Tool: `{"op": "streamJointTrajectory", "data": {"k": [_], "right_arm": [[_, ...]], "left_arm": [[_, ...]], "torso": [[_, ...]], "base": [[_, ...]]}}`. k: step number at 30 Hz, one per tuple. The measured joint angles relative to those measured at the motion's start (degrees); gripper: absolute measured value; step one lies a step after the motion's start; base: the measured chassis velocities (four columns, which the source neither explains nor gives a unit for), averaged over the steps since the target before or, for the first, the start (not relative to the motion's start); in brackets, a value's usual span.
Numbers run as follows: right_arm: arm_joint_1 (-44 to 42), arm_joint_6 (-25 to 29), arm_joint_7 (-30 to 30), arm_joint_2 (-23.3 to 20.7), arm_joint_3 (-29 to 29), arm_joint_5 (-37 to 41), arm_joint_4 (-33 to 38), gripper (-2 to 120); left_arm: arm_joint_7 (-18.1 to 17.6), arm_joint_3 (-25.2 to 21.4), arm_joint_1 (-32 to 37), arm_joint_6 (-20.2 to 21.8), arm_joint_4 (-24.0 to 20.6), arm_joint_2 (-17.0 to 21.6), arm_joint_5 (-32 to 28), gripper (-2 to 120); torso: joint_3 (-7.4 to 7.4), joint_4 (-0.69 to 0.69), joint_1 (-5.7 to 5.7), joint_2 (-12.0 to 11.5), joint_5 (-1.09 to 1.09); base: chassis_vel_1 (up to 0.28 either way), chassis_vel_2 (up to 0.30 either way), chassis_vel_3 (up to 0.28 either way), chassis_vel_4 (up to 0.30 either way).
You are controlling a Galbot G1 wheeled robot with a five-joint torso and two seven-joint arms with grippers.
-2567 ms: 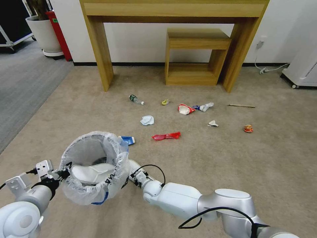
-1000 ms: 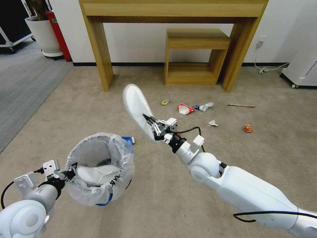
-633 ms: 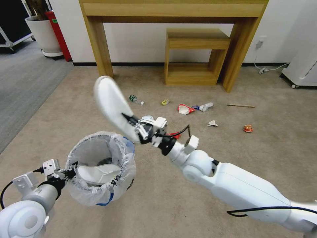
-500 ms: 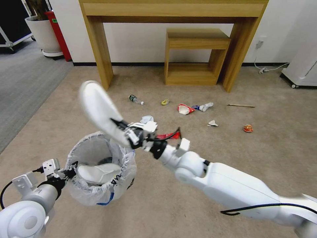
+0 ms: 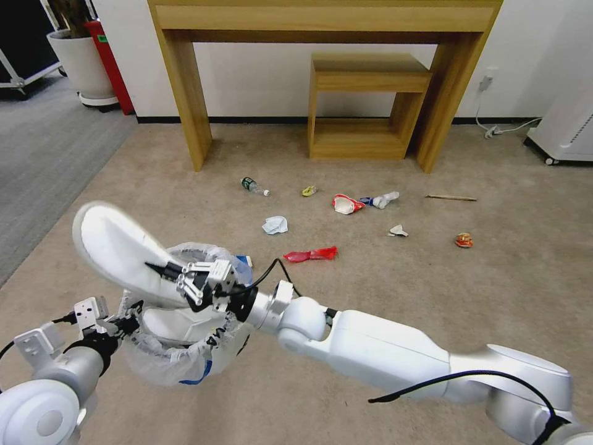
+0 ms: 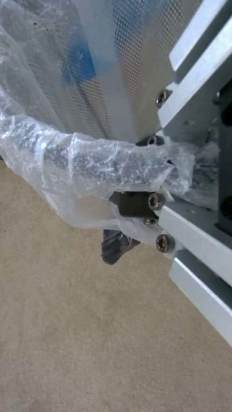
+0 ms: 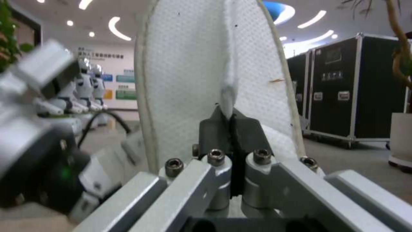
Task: Pick up the trash bin and place the garbage on the floor into it.
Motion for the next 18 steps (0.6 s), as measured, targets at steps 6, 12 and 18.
{"op": "streamJointTrajectory", "data": {"k": [6,12,18], "right_arm": [[-0.2,0.3,-0.3,0.7,-0.2,-1.9,-2.0,0],[-0.5,-0.6,-0.5,0.1,0.0,-2.9,-2.9,5],[-0.7,-0.9,-0.5,-0.3,0.0,-3.4,-3.0,32]], "left_arm": [[0.0,-0.2,0.2,0.0,-0.1,0.1,0.0,1],[0.0,-0.4,0.2,0.0,-0.1,0.2,-0.1,1],[0.0,-0.4,-0.1,-0.2,0.5,0.2,-0.1,1]], "torso": [[0.00,0.00,0.00,0.0,0.00],[0.00,-0.01,0.00,0.0,0.01],[0.00,0.00,0.00,0.0,0.01]], "base": [[0.000,0.000,0.000,0.000],[0.000,0.000,0.000,0.000],[0.000,0.000,0.000,0.000]]}}
